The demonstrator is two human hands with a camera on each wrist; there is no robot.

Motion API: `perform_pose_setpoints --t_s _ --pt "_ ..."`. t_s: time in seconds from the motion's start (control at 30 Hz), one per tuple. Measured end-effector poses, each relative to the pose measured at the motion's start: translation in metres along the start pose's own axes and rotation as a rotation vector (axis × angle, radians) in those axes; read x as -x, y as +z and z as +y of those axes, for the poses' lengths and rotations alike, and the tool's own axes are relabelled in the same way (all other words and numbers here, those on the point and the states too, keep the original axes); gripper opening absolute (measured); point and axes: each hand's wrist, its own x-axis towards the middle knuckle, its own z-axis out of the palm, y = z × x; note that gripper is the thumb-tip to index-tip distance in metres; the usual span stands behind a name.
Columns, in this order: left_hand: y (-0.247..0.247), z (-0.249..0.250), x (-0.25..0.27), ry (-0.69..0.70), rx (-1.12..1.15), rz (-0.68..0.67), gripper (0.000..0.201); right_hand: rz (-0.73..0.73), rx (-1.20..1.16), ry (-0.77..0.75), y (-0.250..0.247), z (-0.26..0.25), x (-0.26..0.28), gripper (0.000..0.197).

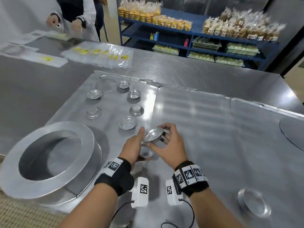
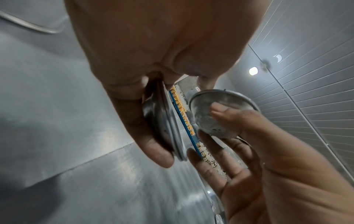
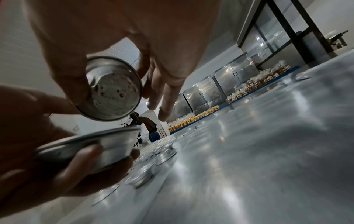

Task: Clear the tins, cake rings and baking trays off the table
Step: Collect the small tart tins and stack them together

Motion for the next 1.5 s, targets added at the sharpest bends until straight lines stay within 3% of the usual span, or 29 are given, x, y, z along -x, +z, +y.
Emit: perform_pose_setpoints --t_s 0.23,0.43,0.7,0.83,1.03,1.23,1.5 --pt "-0.022 0.0 0.01 0.055 -0.065 0.06 0.016 -0.075 0.044 0.01 0.029 -0.009 0.015 0.067" --pt "-0.038 -0.003 0.013 0.091 -0.101 0.079 0.024 -0.156 0.076 0.029 0.04 -0.01 0.023 0.069" --pt "-0.052 -0.011 0.012 0.115 -0.118 0.154 0.027 -0.419 0.221 0.116 0.034 -0.006 0.014 0.085" --pt "-0.056 -0.013 0.014 0.108 -0.077 0.206 0.028 -0.525 0.464 0.069 0.027 -0.002 -0.008 0.081" --pt "-0.061 -0.015 0.016 0.066 -0.003 0.262 0.025 -0.556 0.799 0.059 0.035 0.013 -0.055 0.06" --pt "-0.065 -0.018 0.018 0.054 0.013 0.314 0.026 -0.501 0.941 0.028 0.055 0.023 -0.106 0.054" --pt "-0.071 -0.028 0.018 0.051 0.032 0.388 0.026 -0.507 1.042 -0.035 0.093 0.042 -0.155 0.088"
